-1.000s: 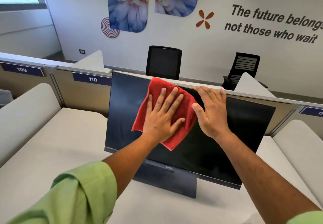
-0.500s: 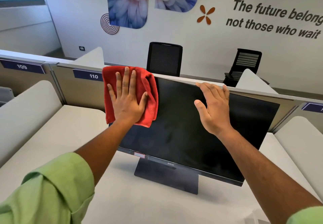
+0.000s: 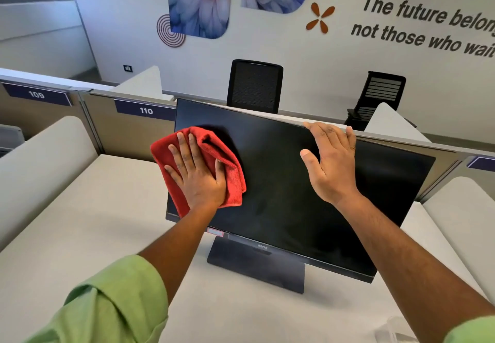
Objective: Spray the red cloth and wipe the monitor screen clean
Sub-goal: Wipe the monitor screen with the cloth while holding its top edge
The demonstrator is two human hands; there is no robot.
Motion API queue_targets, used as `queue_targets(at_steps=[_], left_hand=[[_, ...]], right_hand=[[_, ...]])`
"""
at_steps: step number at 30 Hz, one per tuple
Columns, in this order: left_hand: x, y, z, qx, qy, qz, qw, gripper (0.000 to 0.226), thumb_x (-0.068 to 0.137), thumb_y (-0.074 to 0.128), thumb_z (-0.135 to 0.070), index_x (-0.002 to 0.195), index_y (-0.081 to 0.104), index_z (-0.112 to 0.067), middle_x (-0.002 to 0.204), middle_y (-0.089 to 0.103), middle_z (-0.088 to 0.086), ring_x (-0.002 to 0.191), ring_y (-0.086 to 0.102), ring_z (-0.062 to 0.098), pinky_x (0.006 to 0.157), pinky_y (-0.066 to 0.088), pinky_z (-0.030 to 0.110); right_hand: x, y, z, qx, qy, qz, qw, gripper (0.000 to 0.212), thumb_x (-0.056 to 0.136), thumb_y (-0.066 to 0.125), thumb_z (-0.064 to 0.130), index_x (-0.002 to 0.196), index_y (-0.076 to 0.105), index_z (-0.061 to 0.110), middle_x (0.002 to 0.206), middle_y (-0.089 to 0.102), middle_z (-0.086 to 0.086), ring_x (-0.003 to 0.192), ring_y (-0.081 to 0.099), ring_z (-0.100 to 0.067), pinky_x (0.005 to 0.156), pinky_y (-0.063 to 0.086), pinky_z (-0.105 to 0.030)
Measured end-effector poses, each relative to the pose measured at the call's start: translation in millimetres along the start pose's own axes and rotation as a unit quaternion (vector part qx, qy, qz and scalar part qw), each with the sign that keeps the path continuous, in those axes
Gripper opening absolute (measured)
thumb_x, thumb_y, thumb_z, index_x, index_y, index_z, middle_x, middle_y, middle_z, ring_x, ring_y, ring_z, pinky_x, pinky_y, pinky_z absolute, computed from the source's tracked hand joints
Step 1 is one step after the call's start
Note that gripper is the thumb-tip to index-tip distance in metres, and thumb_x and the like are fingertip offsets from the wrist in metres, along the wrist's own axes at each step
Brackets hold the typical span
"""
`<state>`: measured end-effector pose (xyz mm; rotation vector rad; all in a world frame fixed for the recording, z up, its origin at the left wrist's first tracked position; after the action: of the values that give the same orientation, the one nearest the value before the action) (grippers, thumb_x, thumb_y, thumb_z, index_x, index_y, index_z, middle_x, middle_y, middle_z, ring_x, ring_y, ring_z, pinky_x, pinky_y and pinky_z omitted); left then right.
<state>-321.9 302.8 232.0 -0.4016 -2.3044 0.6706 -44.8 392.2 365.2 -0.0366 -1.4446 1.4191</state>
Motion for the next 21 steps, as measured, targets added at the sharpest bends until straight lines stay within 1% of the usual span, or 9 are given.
queue_targets(at_steps=[2,6,14,16,19,21], left_hand=[[-11,2,10,-0.001,-0.007,0.008,1.000,0.078,0.103,0.023,-0.063,0.164,-0.007,-0.025,0.173,-0.009,-0.001,0.159,-0.009,0.027,0.124,0.004,0.064],[-36,8,27,-0.008,-0.033,0.032,0.999,0.079,0.102,0.022,-0.062,0.164,-0.010,-0.024,0.173,-0.011,-0.001,0.159,-0.009,0.028,0.124,0.005,0.064],[-80,19,61,-0.006,-0.098,0.103,0.990,0.085,0.098,0.024,-0.061,0.158,-0.027,-0.026,0.171,-0.017,0.004,0.158,-0.011,0.031,0.126,0.004,0.059],[-89,21,67,-0.003,-0.115,0.116,0.987,0.085,0.098,0.023,-0.061,0.158,-0.025,-0.024,0.171,-0.015,0.006,0.158,-0.009,0.033,0.126,0.004,0.059],[-99,22,73,-0.008,-0.152,0.138,0.979,0.087,0.097,0.021,-0.062,0.162,-0.015,-0.017,0.172,-0.014,0.007,0.158,-0.008,0.034,0.125,0.008,0.062],[-99,21,71,-0.011,-0.163,0.147,0.976,0.088,0.096,0.021,-0.062,0.162,-0.013,-0.015,0.171,-0.014,0.008,0.158,-0.008,0.035,0.125,0.010,0.062]], right_hand=[[0,0,1,-0.001,0.000,-0.001,1.000,0.065,0.099,0.033,0.055,0.153,0.052,0.024,0.156,0.055,-0.002,0.151,0.041,-0.025,0.134,0.001,-0.051],[-1,-1,3,-0.005,-0.003,-0.002,1.000,0.066,0.098,0.034,0.054,0.153,0.053,0.022,0.154,0.056,-0.003,0.150,0.042,-0.026,0.134,0.002,-0.052],[-3,-2,5,-0.013,-0.007,-0.004,1.000,0.064,0.098,0.036,0.051,0.153,0.052,0.022,0.153,0.056,-0.003,0.149,0.042,-0.026,0.134,0.002,-0.053],[-3,-2,4,-0.009,-0.006,-0.005,1.000,0.063,0.098,0.036,0.051,0.152,0.053,0.022,0.152,0.056,-0.003,0.149,0.042,-0.025,0.133,0.003,-0.053],[-4,-4,3,-0.001,-0.007,-0.007,1.000,0.062,0.098,0.037,0.050,0.152,0.053,0.022,0.151,0.057,-0.002,0.148,0.042,-0.025,0.133,0.003,-0.053],[-4,-4,2,-0.001,-0.006,-0.007,1.000,0.062,0.098,0.037,0.050,0.151,0.053,0.022,0.151,0.057,-0.002,0.148,0.043,-0.025,0.133,0.003,-0.053]])
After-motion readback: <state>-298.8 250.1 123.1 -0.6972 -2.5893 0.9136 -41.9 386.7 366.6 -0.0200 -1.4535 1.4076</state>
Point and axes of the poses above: each hand's wrist, its own x-axis towards the middle knuckle, its own y-axis out of the palm, z = x × y, the point moved 7 cm from there along x, towards the middle knuckle
